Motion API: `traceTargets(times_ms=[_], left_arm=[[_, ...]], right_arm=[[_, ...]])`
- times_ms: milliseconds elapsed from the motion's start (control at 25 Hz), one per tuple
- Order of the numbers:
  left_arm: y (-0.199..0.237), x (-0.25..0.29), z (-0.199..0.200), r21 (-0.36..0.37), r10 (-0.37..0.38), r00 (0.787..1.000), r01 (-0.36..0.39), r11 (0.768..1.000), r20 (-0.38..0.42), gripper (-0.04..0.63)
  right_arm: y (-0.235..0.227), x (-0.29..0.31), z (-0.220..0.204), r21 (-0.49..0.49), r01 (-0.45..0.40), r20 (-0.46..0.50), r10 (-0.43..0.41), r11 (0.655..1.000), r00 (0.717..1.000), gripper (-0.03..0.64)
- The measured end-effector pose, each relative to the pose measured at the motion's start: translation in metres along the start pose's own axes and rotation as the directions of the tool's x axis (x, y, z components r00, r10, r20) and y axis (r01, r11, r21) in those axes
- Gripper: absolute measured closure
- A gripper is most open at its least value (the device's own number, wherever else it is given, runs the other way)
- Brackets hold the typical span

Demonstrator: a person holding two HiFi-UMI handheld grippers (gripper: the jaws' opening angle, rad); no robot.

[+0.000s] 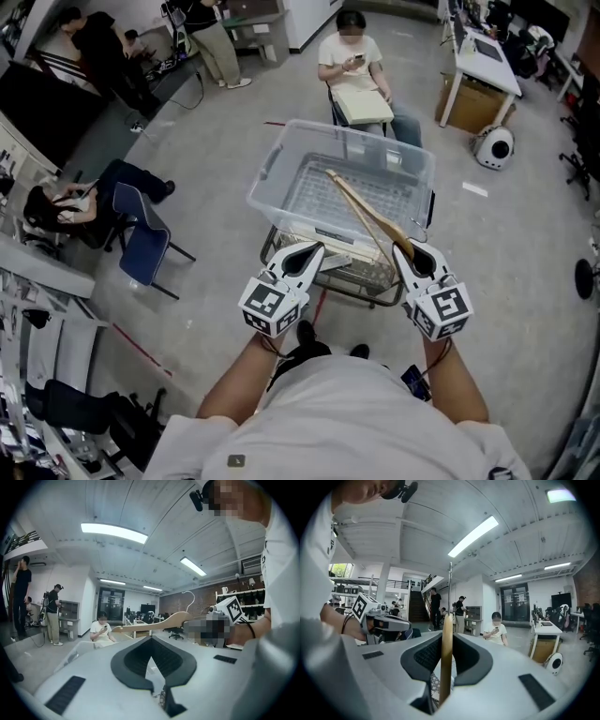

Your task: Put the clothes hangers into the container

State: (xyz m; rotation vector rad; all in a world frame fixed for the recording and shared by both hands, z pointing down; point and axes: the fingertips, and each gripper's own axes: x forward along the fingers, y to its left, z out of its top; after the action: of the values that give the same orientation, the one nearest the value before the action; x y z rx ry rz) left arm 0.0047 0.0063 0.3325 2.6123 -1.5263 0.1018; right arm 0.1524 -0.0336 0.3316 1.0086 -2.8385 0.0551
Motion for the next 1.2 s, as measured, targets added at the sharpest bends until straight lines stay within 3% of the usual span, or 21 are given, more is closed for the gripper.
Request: traceTargets(times_ms=[600,920,1200], left_arm=[[0.141,-0.038,0.004,-0.007,-0.049,0.998,0.049,0.999,0.027,0.580],[0.186,-0.050,-0.002,-0.004,-0.063,0.997,0.063,0.998,0.034,0.580],[0.207,-0.026,-0.014,-0.031,-0.046,0.999,0.046,0.998,0.010,0.580]], right_arm=[[0.054,0.133,0.027,-0.046,0.051,-0.007,-0.051,0.998,0.999,0.551],[0.067,0.180,0.021,-0.052,0.064,-0.036,-0.066,0.997,0.997,0.551],[0.047,0.210,0.011,-0.053,0.043,-0.066,-0.046,0.998,0.997,0.551]])
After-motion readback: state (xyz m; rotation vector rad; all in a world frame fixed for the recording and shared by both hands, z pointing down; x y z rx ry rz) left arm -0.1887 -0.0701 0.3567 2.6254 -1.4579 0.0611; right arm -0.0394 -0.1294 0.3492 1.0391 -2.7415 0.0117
